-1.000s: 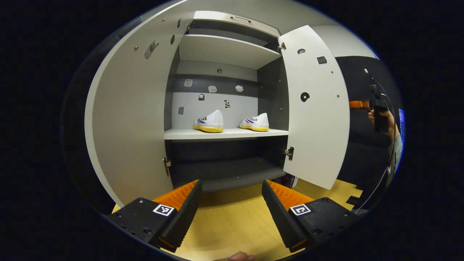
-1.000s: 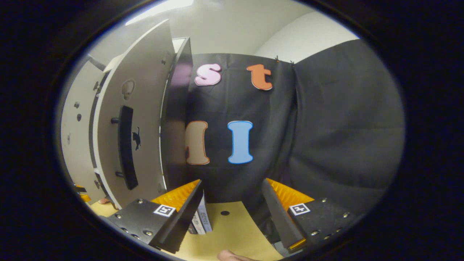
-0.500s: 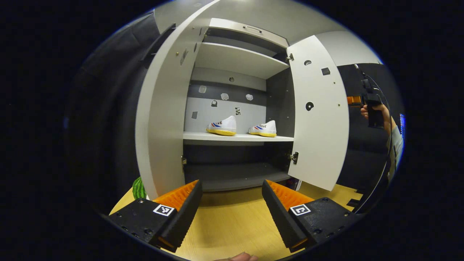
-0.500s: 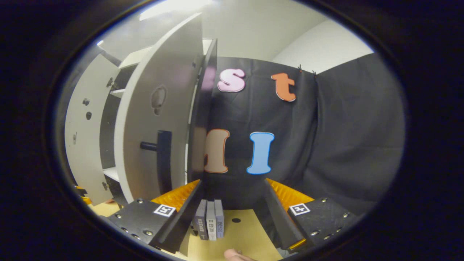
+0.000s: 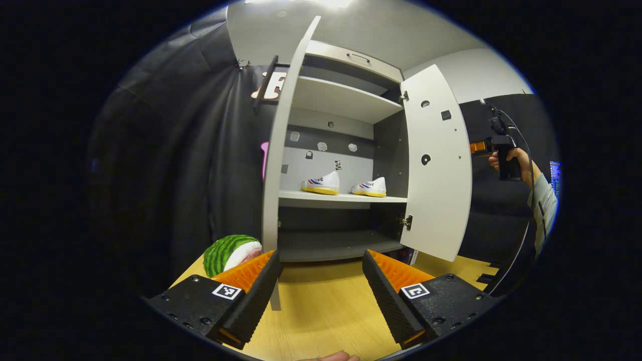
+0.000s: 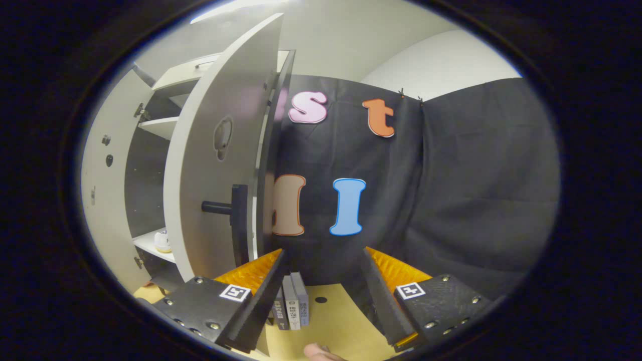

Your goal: Grab one shoe with the right hand and put it into the shoe cabinet, grab the other shoe with the left hand and put it into the shoe cabinet; then close the right door with the right hand and the left door with the left hand.

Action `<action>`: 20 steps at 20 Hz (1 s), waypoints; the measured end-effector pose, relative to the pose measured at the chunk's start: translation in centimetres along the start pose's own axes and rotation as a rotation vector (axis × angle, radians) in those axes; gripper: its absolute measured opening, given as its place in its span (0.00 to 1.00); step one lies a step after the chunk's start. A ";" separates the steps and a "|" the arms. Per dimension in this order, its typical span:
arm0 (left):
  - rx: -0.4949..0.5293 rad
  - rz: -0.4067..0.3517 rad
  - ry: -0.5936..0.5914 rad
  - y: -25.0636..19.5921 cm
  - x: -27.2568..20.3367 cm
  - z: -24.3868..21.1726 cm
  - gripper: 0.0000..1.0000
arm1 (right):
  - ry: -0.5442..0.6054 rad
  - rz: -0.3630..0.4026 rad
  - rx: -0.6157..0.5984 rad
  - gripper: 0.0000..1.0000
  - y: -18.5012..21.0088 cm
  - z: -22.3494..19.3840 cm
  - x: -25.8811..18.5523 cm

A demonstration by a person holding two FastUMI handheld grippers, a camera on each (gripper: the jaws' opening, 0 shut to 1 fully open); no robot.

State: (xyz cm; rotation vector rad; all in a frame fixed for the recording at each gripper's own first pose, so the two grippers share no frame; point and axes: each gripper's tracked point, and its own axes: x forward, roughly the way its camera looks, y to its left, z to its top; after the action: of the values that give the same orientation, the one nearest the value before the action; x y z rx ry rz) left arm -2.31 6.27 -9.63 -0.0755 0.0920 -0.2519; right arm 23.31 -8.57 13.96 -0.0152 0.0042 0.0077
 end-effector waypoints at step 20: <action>0.017 0.108 0.022 4.3 -3.3 0.8 0.99 | 0.024 0.206 0.065 0.88 13.0 2.3 -2.0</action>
State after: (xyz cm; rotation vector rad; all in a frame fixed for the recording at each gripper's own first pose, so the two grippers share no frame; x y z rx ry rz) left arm -4.31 11.26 -8.93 -0.0509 0.1151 -0.1455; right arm 21.23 4.46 16.03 0.0498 0.0298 0.2139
